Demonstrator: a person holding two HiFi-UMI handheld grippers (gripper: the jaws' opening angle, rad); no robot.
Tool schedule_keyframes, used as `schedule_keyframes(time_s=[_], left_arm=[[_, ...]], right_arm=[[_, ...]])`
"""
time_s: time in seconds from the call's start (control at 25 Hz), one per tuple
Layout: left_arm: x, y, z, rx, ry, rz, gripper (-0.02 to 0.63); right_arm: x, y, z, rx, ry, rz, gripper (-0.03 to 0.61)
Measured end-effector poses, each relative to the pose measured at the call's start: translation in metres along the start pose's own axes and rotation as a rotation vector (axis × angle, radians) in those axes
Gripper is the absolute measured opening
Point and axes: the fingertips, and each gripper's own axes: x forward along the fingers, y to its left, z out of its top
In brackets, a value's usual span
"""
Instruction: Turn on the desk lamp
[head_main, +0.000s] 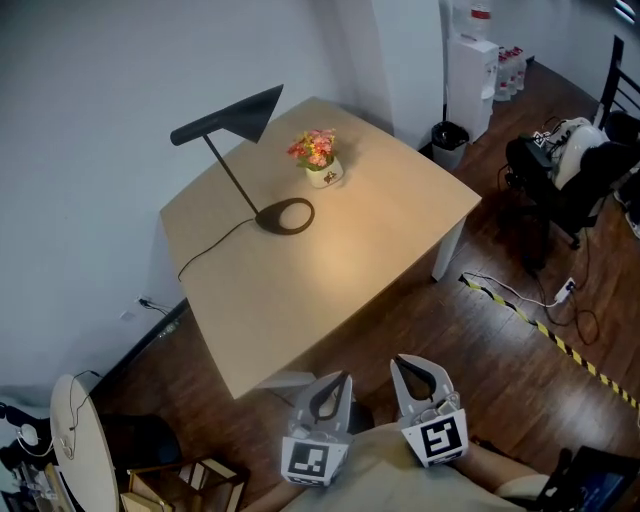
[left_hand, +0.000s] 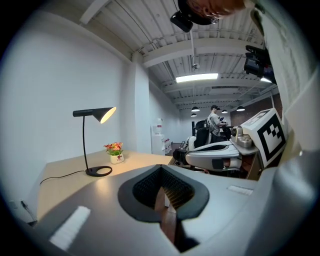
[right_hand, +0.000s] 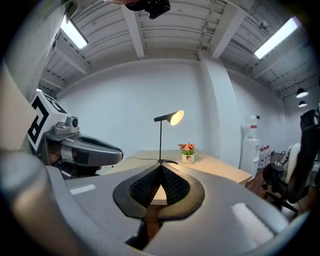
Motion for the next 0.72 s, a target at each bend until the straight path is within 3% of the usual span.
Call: schedule_keyframes(time_s=[0.24,0.44,0.72], left_arm=[[-0.019,-0.013,0.001,0.004,0.017,0.046,-0.002],[-0.036,-0.01,0.0,0.002,0.004,0.043,-0.002],[-0.074,0.014,-0.015,-0.021,0.005,0.078,-0.002]], right_arm=[[-0.018,0.011,0.001,-0.001,-0.018,0.054,0.0],[-0.023,0.023,0.002,-0.011,-0.012,0.041,-0.002],[-0.026,0.073,-0.003,-0.063,0.029,0.088,-0.002]])
